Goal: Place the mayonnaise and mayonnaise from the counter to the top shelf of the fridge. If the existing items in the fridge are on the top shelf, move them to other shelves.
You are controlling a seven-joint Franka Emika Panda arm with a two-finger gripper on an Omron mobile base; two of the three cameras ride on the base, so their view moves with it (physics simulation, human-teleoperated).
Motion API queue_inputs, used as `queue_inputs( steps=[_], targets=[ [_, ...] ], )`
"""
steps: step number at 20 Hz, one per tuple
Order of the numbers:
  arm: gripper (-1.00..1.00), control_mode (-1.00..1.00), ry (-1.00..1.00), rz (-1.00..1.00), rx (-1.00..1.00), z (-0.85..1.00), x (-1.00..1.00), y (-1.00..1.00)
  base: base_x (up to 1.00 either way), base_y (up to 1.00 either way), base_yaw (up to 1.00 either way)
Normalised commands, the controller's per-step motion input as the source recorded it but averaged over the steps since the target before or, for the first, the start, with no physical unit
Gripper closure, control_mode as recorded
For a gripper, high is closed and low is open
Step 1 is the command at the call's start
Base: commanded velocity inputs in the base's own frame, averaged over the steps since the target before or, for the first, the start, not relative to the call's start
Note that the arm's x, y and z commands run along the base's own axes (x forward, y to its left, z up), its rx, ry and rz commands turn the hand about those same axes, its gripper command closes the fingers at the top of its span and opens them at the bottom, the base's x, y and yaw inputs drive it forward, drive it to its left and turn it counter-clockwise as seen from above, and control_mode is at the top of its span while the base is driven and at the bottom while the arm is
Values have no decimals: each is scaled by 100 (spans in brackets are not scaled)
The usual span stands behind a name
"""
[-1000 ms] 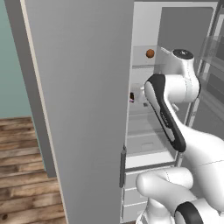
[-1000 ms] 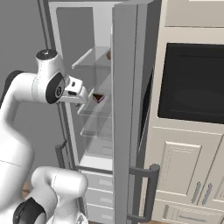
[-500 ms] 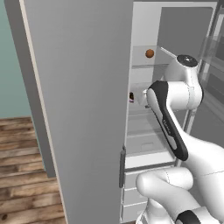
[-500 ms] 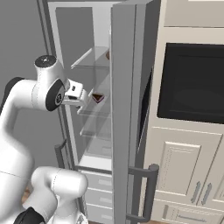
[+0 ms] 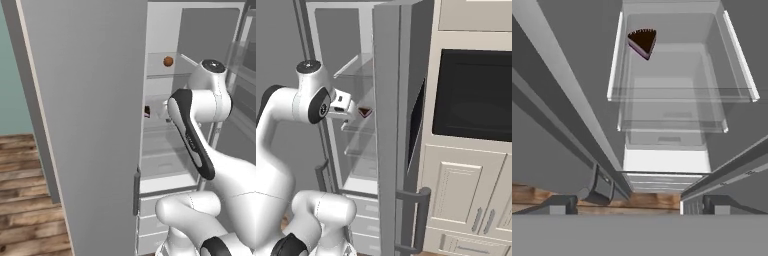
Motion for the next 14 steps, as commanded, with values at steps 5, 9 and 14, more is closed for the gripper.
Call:
queue_inputs(
  steps=[5,9,14],
  targets=[
    [-100,100,0,0,0,0,0,0,29,-28,0],
    [-100,100,0,0,0,0,0,0,46,-20,-1],
    [-100,100,0,0,0,0,0,0,53,-24,-2]
  ],
)
